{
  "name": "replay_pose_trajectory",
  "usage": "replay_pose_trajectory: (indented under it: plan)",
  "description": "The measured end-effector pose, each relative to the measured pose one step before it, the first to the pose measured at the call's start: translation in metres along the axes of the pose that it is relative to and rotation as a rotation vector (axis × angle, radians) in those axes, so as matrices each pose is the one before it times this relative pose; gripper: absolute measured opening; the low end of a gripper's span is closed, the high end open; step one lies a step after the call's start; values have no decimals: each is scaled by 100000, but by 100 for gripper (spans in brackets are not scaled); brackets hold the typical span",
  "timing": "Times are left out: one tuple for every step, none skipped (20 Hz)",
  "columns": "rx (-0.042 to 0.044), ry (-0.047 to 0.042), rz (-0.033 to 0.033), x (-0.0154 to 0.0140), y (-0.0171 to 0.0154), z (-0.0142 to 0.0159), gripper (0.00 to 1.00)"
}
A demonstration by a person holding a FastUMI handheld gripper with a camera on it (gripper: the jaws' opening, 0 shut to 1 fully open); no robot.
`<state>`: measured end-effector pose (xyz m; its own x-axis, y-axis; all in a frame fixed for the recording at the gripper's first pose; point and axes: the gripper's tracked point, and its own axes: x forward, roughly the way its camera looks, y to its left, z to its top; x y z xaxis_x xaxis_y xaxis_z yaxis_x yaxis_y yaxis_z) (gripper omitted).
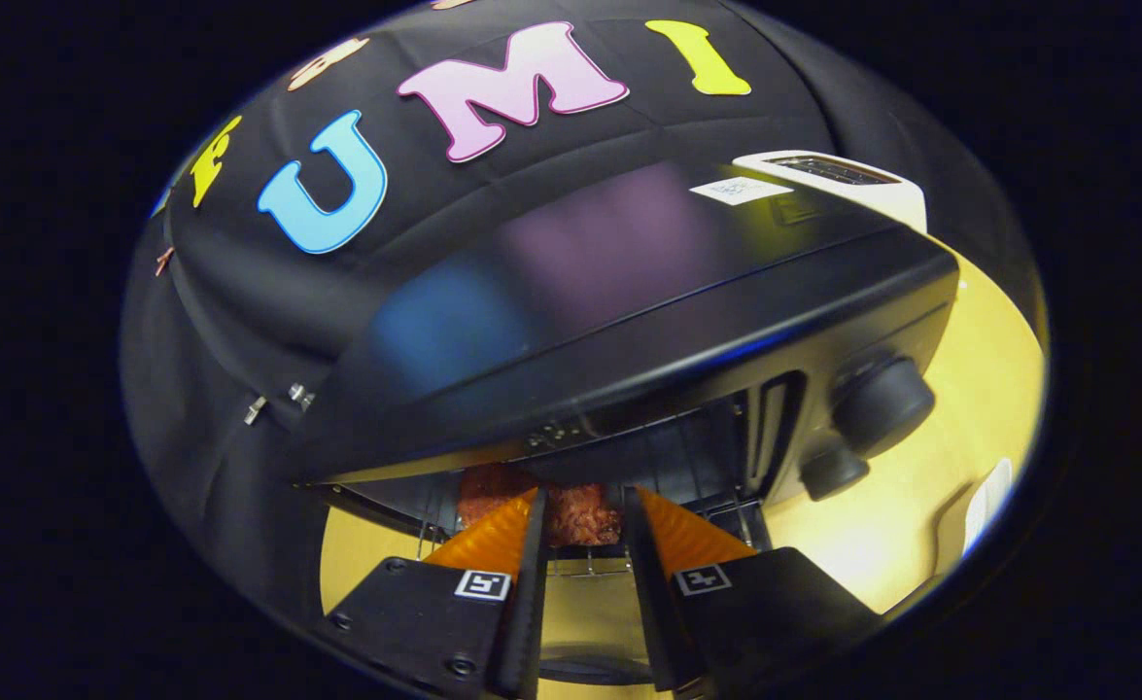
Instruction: Open the toaster oven, put the food inside, and close the toaster oven door.
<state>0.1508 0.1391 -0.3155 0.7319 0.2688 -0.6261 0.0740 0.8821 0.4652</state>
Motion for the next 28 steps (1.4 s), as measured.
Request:
replay_pose_trajectory:
  plan:
    - [-1201, -1214, -945, -403, -413, 409, 50]
    - [-1167, -1167, -884, -561, -440, 381, 63]
    - [-944, -634, -557, -519, -447, 282, 77]
    - [-948, 0, -758, -489, -443, 39, 90]
    - [-1183, -560, -998, -619, -472, 151, 90]
    - [-1180, -571, -1289, -761, -492, 130, 93]
    - [-1071, -386, -310, -774, -333, 191, 97]
    - [-830, -162, -448, -613, -226, 35, 98]
    - [-320, -122, -386, -734, -216, 133, 98]
    - [138, -741, -26, -939, -57, 265, 98]
    - [471, -1400, 184, -890, 5, 501, 98]
    - [715, -1200, 354, -1033, 44, 547, 98]
    - [654, -1503, 146, -1053, 35, 626, 98]
    - [601, -2044, 496, -1126, 109, 817, 98]
    - [160, -2802, 374, -1028, 135, 951, 98]
    - [-258, -2785, 327, -1050, 39, 964, 98]
    - [-588, -2600, 111, -950, -1, 1011, 98]
    - [-807, -2242, 283, -1092, 110, 907, 98]
    - [-1393, -2198, 681, -883, 163, 844, 98]
    - [-1990, -2188, 886, -803, 160, 818, 98]
    - [-1844, -2723, 100, -811, 29, 1079, 98]
    - [-1396, -3042, 117, -928, 68, 1182, 98]
    - [-1080, -3159, -208, -726, 11, 1297, 98]
    - [-852, -3113, -681, -700, -120, 1114, 98]
    - [-711, -3041, -749, -589, -96, 1233, 98]
    - [-732, -3009, -933, -543, -158, 1088, 98]
    - [-640, -2458, -684, -418, -113, 1001, 98]
    - [-874, -2231, -548, -364, -38, 687, 98]
